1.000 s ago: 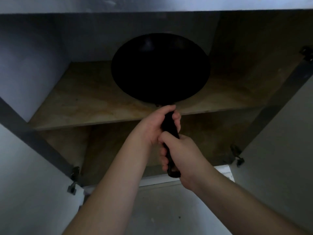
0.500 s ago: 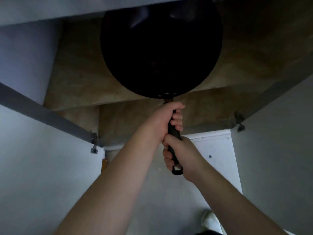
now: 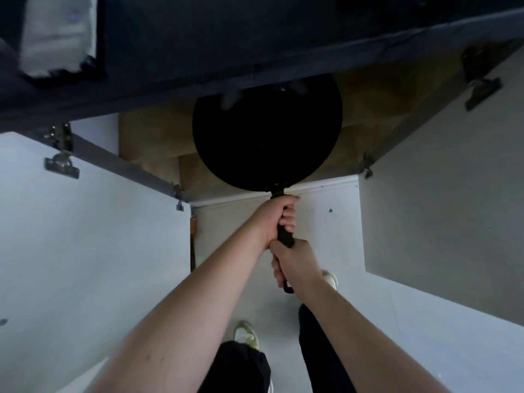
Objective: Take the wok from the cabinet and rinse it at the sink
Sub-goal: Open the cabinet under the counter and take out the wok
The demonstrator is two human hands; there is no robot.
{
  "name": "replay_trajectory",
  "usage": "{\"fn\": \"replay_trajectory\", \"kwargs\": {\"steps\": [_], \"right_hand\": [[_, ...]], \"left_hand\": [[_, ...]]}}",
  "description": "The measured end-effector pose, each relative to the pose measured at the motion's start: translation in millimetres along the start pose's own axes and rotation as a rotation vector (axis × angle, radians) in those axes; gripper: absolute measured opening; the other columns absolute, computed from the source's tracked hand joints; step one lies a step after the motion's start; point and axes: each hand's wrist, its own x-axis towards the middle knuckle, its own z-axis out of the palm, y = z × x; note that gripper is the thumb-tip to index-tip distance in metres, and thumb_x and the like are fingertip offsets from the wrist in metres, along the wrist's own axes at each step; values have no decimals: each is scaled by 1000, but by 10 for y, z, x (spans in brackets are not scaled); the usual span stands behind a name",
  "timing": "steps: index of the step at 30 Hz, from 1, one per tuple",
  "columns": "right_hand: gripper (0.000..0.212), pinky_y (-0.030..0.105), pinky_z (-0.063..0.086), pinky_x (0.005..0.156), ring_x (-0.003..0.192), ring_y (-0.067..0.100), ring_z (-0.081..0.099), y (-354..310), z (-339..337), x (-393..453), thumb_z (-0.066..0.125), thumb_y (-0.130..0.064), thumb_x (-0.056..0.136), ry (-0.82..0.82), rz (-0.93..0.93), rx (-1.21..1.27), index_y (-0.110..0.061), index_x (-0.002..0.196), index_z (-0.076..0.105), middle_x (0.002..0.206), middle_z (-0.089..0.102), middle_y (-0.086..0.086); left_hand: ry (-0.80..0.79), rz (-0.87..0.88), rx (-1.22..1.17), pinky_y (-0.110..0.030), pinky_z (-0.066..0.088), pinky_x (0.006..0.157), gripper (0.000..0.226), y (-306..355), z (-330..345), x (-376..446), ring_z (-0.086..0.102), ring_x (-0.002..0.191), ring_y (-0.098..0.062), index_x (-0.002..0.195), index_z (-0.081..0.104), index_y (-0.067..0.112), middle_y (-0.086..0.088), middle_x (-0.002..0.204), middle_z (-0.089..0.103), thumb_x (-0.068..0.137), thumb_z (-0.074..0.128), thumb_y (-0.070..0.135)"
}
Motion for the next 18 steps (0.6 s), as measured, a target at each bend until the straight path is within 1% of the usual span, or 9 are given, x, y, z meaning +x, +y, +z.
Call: {"fn": "replay_trajectory", "kwargs": {"steps": [4, 7, 11, 13, 18], "right_hand": [[16, 24, 35, 39, 33, 18, 39, 187, -58, -484, 53, -10, 82, 3, 80, 7, -7, 66, 55, 46, 49, 3], [16, 24, 35, 39, 32, 18, 39, 294, -24, -868, 52, -9, 82, -4, 133, 35, -7, 66, 54, 47, 48, 4], [13, 30, 38, 43, 35, 19, 41, 487, 73, -1394, 56, -13, 77, 33, 192, 12, -6, 66, 57, 51, 49, 7], [12, 31, 40, 46, 37, 21, 42, 595, 102, -1631, 56, -16, 74, 36, 233, -5, -7, 66, 57, 50, 49, 7], [13, 25, 37, 41, 38, 18, 40, 842, 172, -2222, 55, -14, 76, 43, 303, 23, -11, 64, 51, 49, 46, 3]], "left_hand": [[25, -93, -44, -14, 21, 30, 43, -363, 53, -369, 23, 23, -5, 58, 28, 21, 10, 33, 26, 96, 48, 18], [32, -173, -72, -14, 21, 31, 43, -590, 36, -665, 23, 23, -5, 58, 27, 21, 9, 32, 26, 97, 46, 17], [-30, -278, -71, -12, 23, 31, 44, -910, -25, -1076, 24, 23, -5, 58, 28, 20, 9, 31, 28, 99, 44, 19], [-25, -314, -70, -11, 24, 31, 44, -1108, -52, -1253, 25, 23, -5, 58, 29, 19, 10, 32, 29, 99, 44, 18], [-25, -358, -73, -14, 24, 31, 40, -1545, -65, -1708, 25, 25, -5, 60, 31, 19, 8, 33, 29, 98, 43, 13]]}}
